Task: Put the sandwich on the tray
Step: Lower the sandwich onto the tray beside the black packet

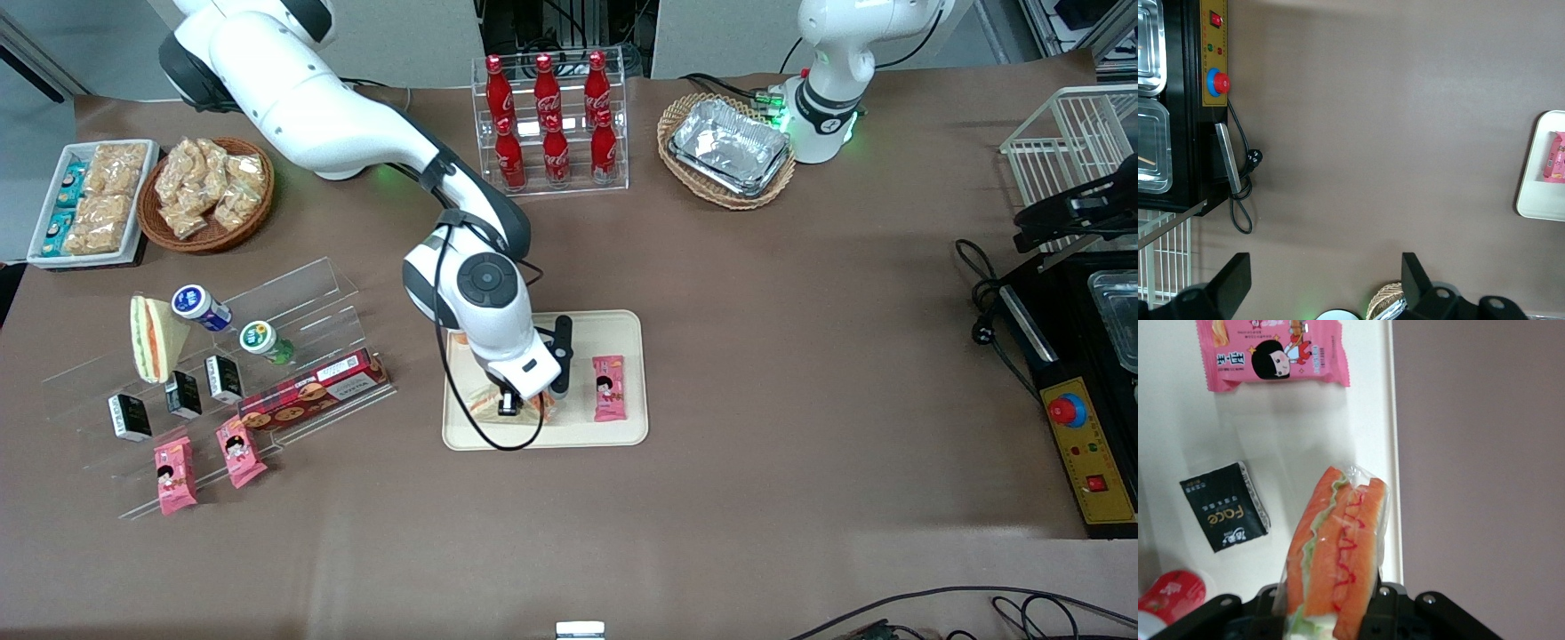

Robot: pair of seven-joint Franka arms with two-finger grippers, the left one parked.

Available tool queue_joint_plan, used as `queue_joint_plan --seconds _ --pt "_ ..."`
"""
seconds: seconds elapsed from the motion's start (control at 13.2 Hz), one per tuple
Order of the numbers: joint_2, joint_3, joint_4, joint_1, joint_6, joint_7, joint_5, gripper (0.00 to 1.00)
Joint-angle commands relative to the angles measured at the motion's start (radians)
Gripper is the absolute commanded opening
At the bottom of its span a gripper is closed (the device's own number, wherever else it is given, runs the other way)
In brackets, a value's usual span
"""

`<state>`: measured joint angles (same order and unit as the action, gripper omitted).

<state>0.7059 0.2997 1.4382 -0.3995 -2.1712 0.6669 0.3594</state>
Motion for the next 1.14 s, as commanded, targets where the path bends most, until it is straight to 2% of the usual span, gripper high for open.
queue_joint_plan --seconds 0.0,0.38,0.45,0.61,0.76,0.98,1.06 --pt "0.061 -0.001 -0.024 -0.005 -0.044 0.011 0.055 0.39" --pt "0.102 -0.004 -0.024 -0.005 -0.105 0.011 0.084 0.42" --pt "0.107 -0.004 -0.024 -0.005 -0.107 0.008 0.087 0.52" --pt "0.109 -0.004 -0.024 -0.004 -0.107 0.007 0.085 0.85" --pt "0.104 -0.002 -0.024 -0.002 -0.107 0.006 0.078 1.0" --pt "0.075 -0.002 -0.025 0.011 -0.09 0.008 0.05 1.0" --pt "0.054 -0.002 -0.025 0.021 -0.081 0.007 0.009 1.0"
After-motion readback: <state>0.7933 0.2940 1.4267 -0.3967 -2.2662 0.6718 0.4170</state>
